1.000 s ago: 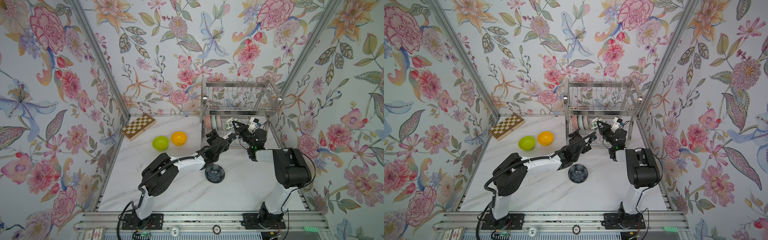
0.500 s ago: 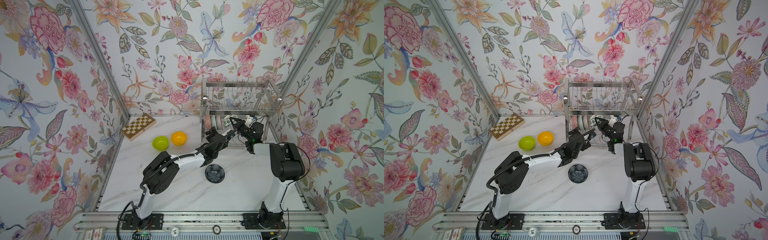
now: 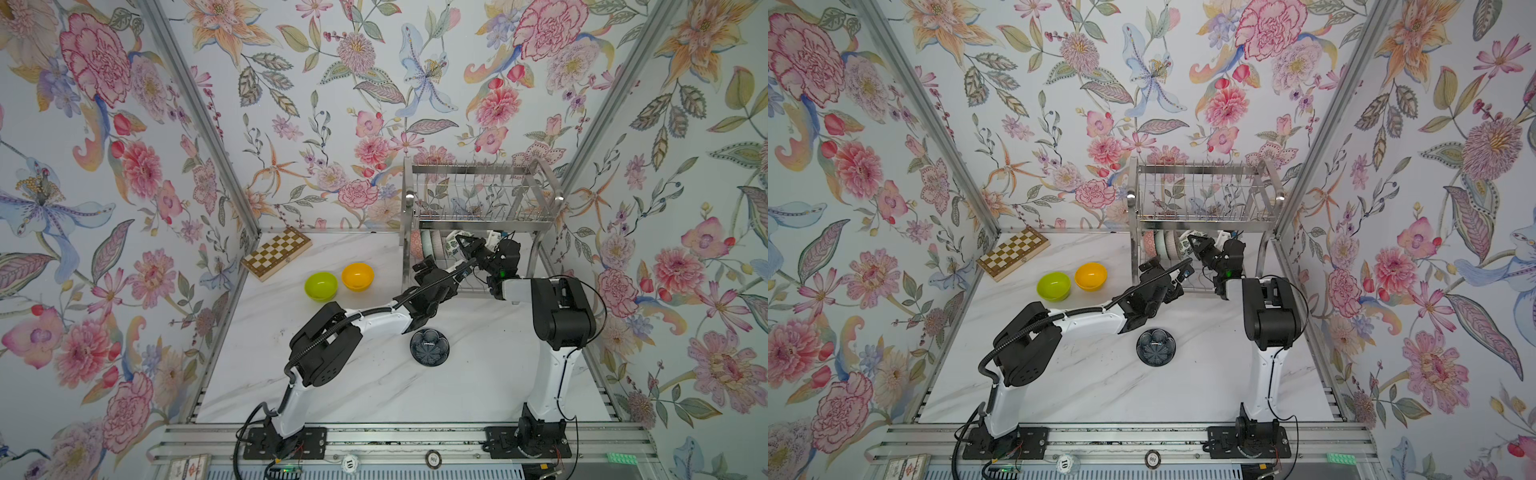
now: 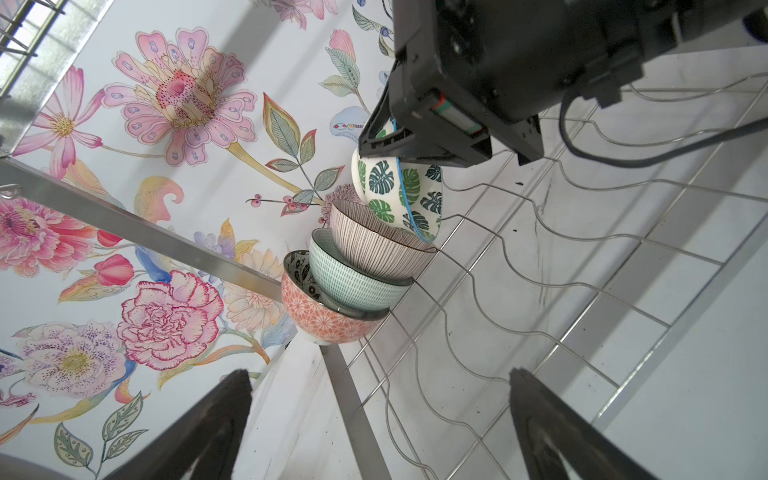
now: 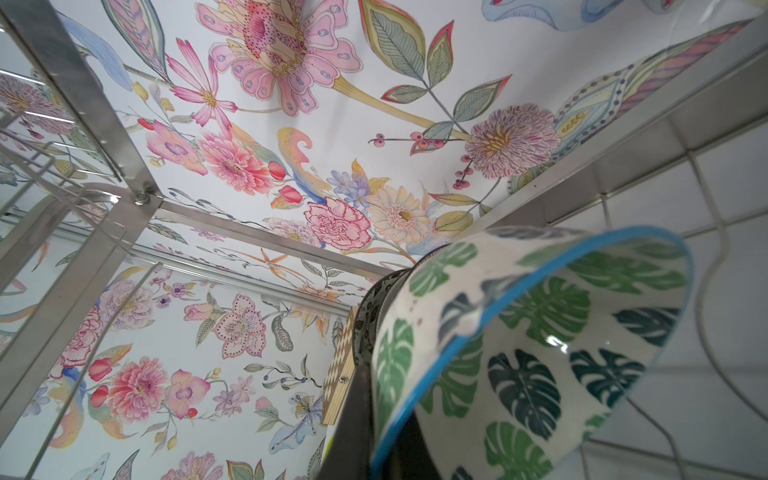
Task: Load the bowls into the dish rack
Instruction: 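Lower the green-leaf bowl into the rack beside the striped bowl with right gripper, then hold the bowl upright against the striped bowl with right gripper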
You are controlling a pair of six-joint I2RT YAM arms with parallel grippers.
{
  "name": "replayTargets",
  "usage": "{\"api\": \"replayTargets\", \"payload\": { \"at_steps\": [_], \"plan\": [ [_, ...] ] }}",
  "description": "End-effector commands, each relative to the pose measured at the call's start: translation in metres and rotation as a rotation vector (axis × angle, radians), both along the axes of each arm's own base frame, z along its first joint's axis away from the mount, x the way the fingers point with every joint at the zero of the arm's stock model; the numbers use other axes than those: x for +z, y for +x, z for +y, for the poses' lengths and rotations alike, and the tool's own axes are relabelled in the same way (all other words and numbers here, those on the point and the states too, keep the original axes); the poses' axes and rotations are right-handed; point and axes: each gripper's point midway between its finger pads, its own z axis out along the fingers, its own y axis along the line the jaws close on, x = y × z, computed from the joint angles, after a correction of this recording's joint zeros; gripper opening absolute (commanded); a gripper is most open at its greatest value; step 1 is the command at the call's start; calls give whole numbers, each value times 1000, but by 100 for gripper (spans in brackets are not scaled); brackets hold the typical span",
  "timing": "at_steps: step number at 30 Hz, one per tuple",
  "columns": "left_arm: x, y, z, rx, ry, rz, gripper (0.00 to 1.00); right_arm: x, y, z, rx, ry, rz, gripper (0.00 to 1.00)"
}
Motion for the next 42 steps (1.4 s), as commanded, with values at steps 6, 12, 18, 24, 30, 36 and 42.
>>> {"api": "replayTargets", "payload": {
  "at_steps": [6,12,18,24,30,36,42],
  "plan": [
    [3,13,-1,13,-28,0,99,18,17,0,17,-30,-87,0],
    [2,15,0,15,-27,1,99,14,25,2,31,-28,-82,0],
    [2,15,2,17,-18,-1,99,8,31,7,51,-44,-70,0],
    [1,15,3,20,-12,-5,99,2,36,10,65,-35,-57,0],
    [0,15,3,22,-16,-1,99,-5,37,13,76,-30,-40,0],
    [2,15,4,23,-18,-2,99,-8,37,16,94,-25,-35,0],
    [1,14,6,26,-15,-3,99,-11,38,16,102,-24,-23,0]
  ]
}}
